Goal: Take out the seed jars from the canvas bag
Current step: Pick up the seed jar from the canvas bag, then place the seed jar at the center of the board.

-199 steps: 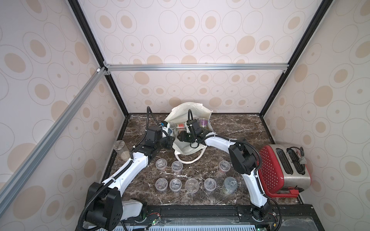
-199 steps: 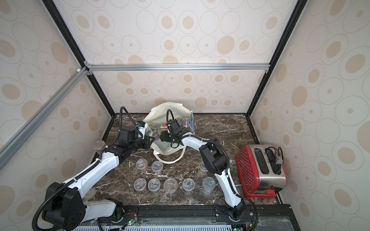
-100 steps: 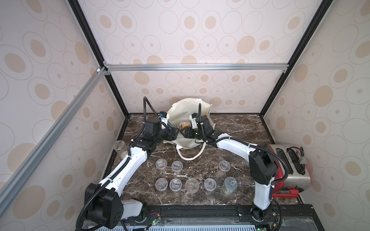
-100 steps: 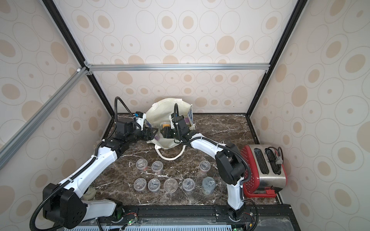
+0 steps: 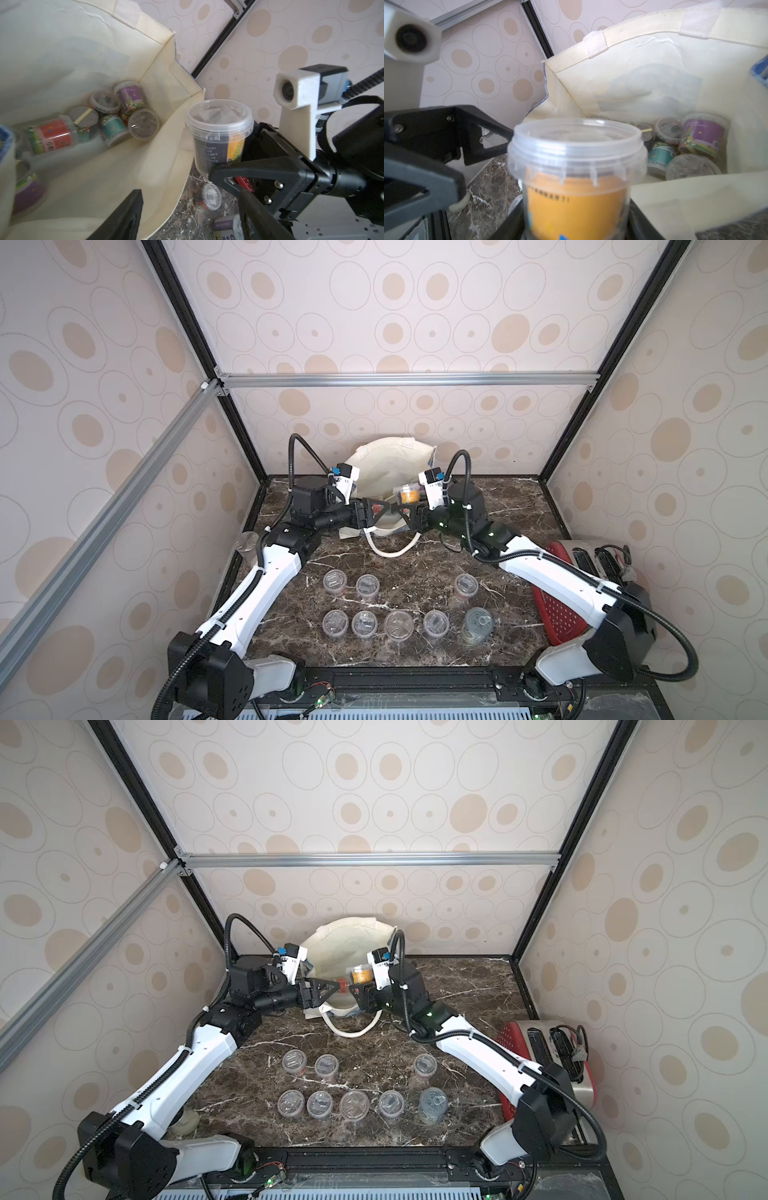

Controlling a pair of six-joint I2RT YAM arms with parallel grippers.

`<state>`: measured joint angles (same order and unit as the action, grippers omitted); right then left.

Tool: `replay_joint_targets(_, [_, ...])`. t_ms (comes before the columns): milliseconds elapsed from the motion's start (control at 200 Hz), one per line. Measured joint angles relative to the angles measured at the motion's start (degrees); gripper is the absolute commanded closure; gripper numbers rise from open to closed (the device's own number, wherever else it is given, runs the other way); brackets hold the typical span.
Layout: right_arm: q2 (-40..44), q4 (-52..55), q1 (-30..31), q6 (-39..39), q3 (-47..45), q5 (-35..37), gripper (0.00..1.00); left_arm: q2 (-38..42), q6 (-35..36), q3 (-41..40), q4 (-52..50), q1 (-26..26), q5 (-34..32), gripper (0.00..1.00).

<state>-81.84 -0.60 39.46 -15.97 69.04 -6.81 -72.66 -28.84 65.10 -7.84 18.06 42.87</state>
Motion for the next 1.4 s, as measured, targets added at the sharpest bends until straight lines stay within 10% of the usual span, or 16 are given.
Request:
replay_joint_targets(410, [17.3,5.7,9.4,9.9,-18.0,2.3,0.41,3.9,-9.9,-11.8,7.2,0.0,16.6,0.24])
replay_joint_targets(1401, [5.9,2.1,17.0,12.4,-29.7,10.5,0.42,-9.3,2.9,-12.8,-3.1,6.1,17.4,0.09])
